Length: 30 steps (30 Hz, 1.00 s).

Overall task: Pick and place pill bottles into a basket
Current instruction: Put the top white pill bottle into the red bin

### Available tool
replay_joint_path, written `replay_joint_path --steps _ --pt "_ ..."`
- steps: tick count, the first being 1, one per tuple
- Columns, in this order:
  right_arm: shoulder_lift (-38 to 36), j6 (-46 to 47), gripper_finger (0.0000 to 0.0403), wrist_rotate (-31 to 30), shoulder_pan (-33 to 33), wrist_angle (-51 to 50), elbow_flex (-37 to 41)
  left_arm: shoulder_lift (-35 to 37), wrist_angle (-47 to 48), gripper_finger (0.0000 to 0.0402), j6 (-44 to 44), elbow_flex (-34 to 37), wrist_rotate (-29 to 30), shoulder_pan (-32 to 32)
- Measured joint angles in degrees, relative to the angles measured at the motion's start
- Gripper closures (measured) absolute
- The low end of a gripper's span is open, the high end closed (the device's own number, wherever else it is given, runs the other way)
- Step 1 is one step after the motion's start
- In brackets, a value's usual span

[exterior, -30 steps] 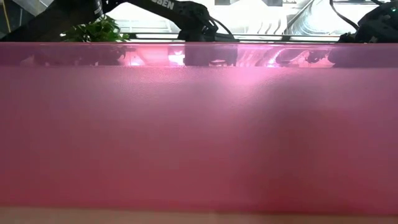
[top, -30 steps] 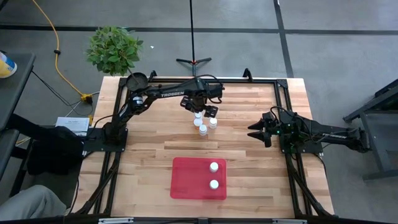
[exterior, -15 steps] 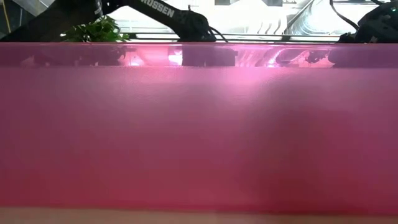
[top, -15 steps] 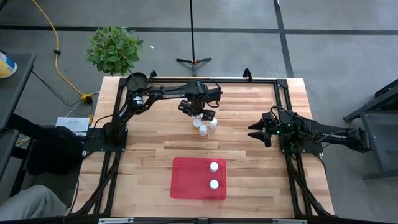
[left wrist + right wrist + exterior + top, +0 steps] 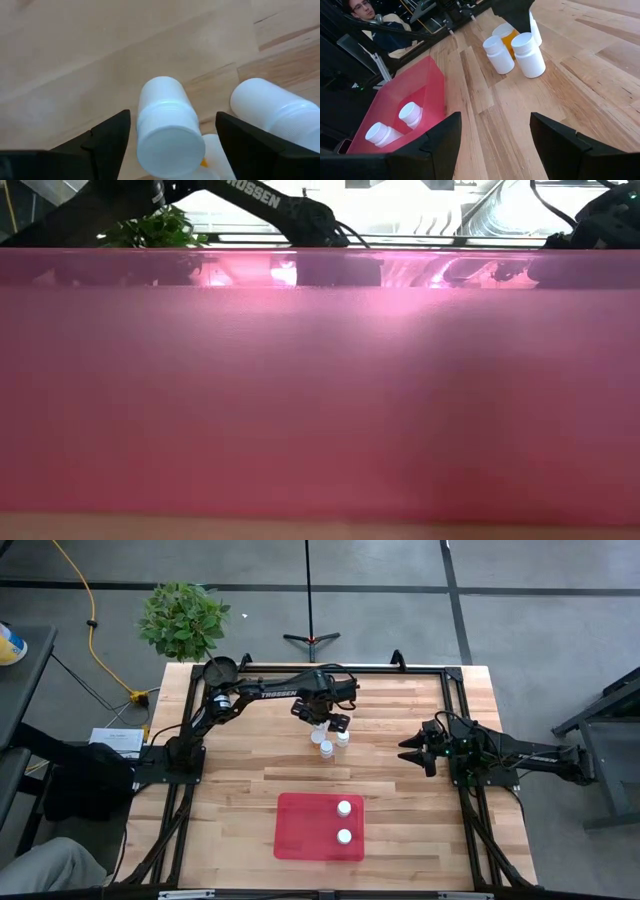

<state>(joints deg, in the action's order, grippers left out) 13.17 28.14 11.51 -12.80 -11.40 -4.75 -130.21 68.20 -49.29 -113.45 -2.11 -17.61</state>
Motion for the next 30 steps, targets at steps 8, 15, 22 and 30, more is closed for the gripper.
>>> replay_joint_path --steps 8,15,22,30 --pt "0.0 0.1 0.0176 0.0 0.0 0.0 0.0 0.0 -0.1 0.0181 1.5 0.0 -1.0 0.0" --pt "0.0 0.1 0.0176 0.0 0.0 0.0 0.0 0.1 -0.1 0.02 2.9 0.0 -1.8 0.0" --pt "0.0 0.0 0.0176 0.0 0.0 0.0 0.0 0.1 0.0 0.02 4.1 -0.3 -2.0 0.0" --pt "0.0 -0.1 0.0176 -0.8 0.0 0.0 0.0 0.0 0.4 0.02 6.0 -3.9 -2.1 -0.5"
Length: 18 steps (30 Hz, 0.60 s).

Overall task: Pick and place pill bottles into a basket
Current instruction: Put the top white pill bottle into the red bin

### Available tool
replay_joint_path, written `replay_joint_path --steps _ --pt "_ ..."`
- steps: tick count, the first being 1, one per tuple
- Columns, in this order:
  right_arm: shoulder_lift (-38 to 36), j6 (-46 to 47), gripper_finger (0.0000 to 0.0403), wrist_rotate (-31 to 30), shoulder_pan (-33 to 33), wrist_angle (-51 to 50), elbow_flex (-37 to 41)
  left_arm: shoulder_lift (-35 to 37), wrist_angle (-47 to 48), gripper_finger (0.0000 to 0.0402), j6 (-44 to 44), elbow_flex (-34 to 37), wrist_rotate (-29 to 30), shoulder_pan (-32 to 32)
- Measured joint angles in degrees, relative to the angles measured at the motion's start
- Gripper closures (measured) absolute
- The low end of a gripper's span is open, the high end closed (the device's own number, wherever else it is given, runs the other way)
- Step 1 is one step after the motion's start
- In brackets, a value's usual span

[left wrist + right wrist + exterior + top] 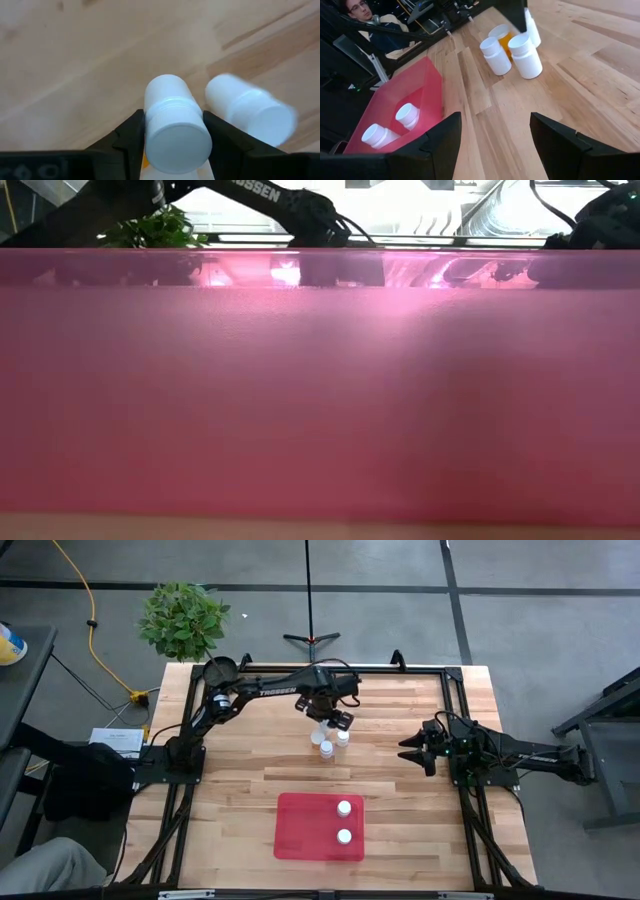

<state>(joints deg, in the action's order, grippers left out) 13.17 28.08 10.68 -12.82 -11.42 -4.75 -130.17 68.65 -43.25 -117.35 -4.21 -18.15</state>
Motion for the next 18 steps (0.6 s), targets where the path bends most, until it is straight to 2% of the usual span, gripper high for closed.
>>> replay_joint_path --steps 15,18 --pt "0.0 0.4 0.0176 -0.2 0.0 0.0 0.0 0.0 2.8 0.02 8.3 -17.5 -0.5 -1.5" --pt "0.0 0.4 0.0176 -0.2 0.0 0.0 0.0 1.6 1.6 0.02 9.1 -16.8 -3.1 -1.5"
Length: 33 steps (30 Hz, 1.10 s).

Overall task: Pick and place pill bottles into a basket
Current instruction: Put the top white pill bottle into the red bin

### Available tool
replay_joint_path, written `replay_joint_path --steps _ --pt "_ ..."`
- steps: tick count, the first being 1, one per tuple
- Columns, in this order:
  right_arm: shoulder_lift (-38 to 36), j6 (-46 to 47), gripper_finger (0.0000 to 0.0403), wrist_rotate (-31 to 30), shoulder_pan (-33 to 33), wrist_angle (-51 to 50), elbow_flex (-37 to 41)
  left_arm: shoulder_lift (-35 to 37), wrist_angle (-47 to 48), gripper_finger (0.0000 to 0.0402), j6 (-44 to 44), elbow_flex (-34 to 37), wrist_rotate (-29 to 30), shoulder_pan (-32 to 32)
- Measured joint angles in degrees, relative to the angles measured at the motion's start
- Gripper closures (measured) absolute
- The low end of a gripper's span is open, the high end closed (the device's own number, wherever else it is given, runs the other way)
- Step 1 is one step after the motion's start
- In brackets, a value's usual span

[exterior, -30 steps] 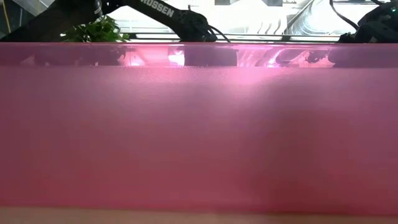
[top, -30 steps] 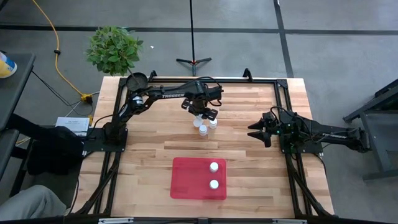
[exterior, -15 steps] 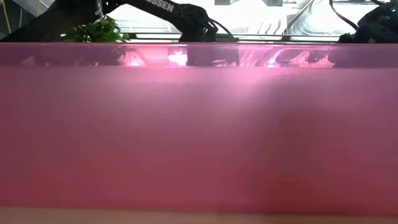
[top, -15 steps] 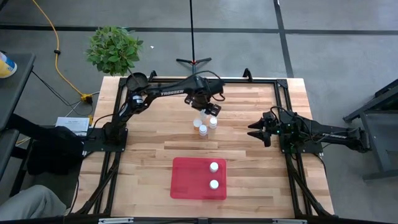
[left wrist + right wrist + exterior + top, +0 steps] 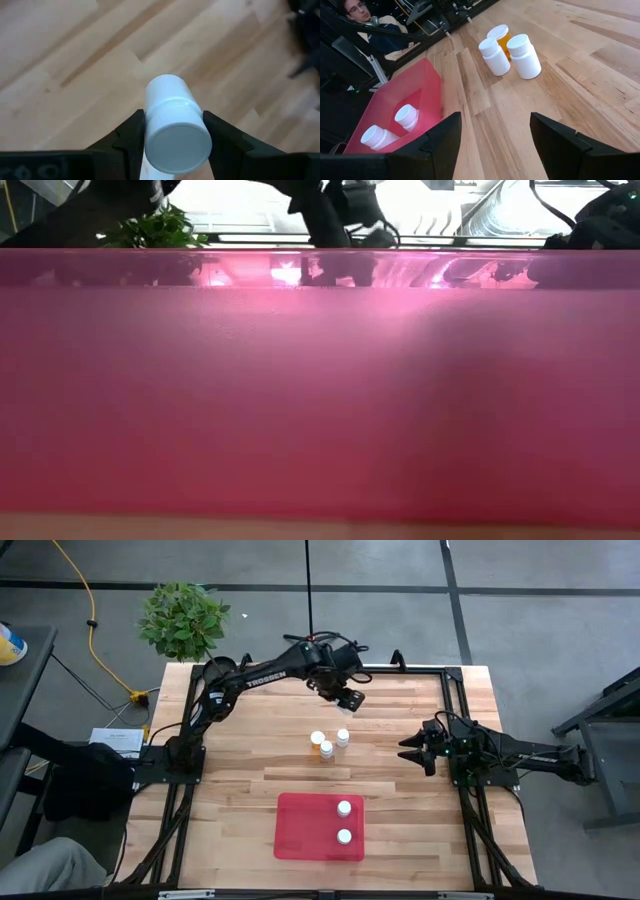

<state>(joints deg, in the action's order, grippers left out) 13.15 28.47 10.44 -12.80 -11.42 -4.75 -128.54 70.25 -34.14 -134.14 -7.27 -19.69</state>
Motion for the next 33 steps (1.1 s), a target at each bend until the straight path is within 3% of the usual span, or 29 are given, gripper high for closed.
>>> replay_joint_path --steps 9,21,33 --pt "0.0 -0.1 0.0176 -0.5 0.0 0.0 0.0 2.7 0.6 0.0201 3.8 0.0 -7.9 -0.2" --pt "0.0 -0.2 0.0176 -0.5 0.0 0.0 0.0 3.4 -0.1 0.02 10.3 -0.9 -29.7 0.6" --pt "0.0 0.0 0.0176 -0.5 0.0 0.0 0.0 4.5 15.8 0.0201 16.0 -0.9 -30.0 5.1"
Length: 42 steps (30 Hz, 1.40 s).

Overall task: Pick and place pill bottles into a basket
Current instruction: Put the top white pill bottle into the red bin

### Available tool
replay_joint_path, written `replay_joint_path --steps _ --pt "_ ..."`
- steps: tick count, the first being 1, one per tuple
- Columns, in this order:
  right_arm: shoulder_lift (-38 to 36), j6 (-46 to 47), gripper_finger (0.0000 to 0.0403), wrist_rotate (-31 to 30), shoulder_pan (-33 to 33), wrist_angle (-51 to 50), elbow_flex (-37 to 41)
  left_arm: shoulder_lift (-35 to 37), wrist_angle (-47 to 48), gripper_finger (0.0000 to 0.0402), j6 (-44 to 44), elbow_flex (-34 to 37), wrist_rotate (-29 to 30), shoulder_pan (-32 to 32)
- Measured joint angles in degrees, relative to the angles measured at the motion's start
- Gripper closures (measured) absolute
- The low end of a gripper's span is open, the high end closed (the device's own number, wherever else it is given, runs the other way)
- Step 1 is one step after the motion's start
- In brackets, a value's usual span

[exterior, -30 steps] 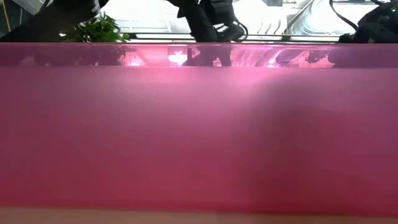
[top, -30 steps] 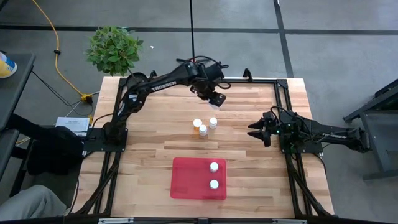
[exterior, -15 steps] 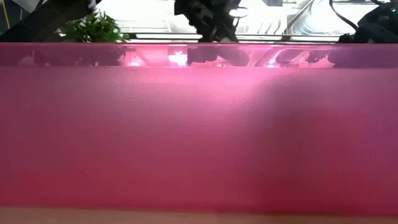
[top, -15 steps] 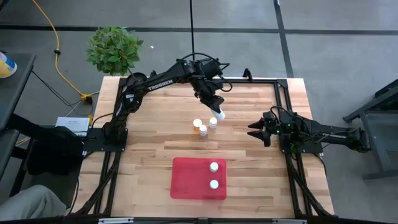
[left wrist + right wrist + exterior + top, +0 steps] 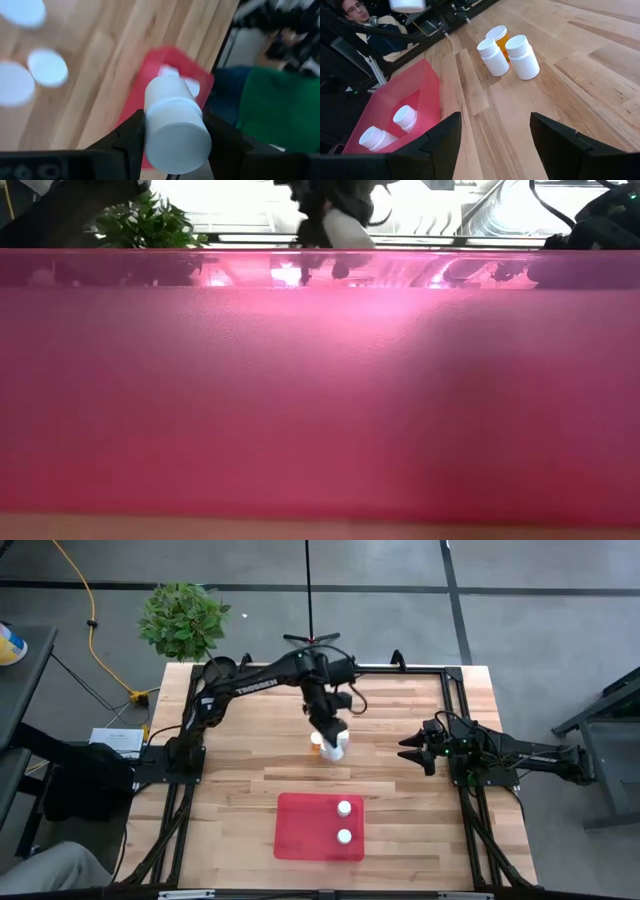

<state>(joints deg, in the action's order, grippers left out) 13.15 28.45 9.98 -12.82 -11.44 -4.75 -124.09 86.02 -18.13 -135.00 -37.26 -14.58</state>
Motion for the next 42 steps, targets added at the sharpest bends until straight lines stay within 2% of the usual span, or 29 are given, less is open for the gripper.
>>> replay_joint_path --steps 3,9,17,26,31,36,42 --pt "0.0 0.0 0.0176 0.0 0.0 0.0 0.0 1.9 4.0 0.0201 1.0 0.0 2.3 1.7" --pt "0.0 0.0 0.0176 -0.2 0.0 0.0 0.0 6.4 4.0 0.0201 -1.5 0.0 7.5 5.8" --pt "0.0 0.0 0.0176 -0.4 0.0 0.0 0.0 8.9 4.0 0.02 -4.9 0.0 14.1 15.5" --pt "0.0 1.4 0.0176 -0.4 0.0 0.0 0.0 8.8 3.9 0.0201 -9.2 0.2 27.6 28.3" --pt "0.0 1.4 0.0176 -0.4 0.0 0.0 0.0 8.8 3.5 0.02 -11.7 3.6 36.7 34.3" --pt "0.0 1.4 0.0176 -0.4 0.0 0.0 0.0 8.7 -1.7 0.0199 -13.7 9.2 37.8 37.5" --pt "0.0 1.4 0.0176 -0.4 0.0 0.0 0.0 8.7 -8.8 0.0199 -13.7 16.6 37.6 38.3"
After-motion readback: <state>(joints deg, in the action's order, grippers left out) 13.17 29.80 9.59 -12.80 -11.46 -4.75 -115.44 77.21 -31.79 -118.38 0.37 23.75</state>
